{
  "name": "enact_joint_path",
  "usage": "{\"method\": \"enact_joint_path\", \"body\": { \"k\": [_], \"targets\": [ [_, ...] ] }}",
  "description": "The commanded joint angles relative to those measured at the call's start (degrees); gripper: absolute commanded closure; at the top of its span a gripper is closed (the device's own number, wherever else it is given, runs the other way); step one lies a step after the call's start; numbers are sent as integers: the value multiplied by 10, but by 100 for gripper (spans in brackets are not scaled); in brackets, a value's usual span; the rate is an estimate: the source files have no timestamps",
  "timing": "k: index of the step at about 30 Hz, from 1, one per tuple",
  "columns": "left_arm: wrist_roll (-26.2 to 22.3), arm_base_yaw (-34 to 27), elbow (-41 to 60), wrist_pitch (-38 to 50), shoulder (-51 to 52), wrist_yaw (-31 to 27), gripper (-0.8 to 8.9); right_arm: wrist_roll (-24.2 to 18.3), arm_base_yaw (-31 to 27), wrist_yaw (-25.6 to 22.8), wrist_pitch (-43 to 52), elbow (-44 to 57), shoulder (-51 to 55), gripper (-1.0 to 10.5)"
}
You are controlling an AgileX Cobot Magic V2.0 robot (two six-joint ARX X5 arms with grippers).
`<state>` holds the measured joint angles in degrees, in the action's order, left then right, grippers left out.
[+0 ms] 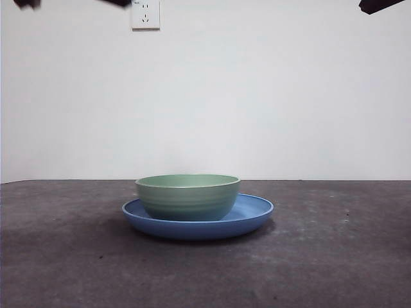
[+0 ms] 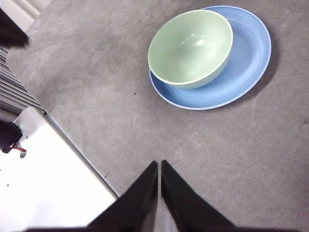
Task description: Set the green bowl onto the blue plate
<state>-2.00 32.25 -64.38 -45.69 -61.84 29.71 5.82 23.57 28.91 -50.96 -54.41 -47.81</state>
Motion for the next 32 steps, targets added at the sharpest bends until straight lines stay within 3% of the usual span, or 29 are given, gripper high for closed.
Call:
{"method": "enact_joint_path", "body": {
  "k": [1, 7, 12, 16, 19, 32],
  "targets": [
    [-25, -31, -3, 84, 44, -50, 805, -5, 3, 2, 4, -12, -4, 940],
    [-35, -157, 52, 289, 158, -77, 805, -5, 3, 2, 4, -12, -4, 940],
    [-36, -257, 144, 384, 258, -115, 805, -5, 3, 2, 4, -12, -4, 940],
    [-35, -304, 234, 400, 340, -210, 805, -5, 3, 2, 4, -12, -4, 940],
    [-35, -323, 295, 400, 390, -243, 805, -5, 3, 2, 4, -12, -4, 940],
    [-28, -346, 520, 410, 542, -259, 805, -5, 3, 2, 4, -12, -4, 940]
  ]
}}
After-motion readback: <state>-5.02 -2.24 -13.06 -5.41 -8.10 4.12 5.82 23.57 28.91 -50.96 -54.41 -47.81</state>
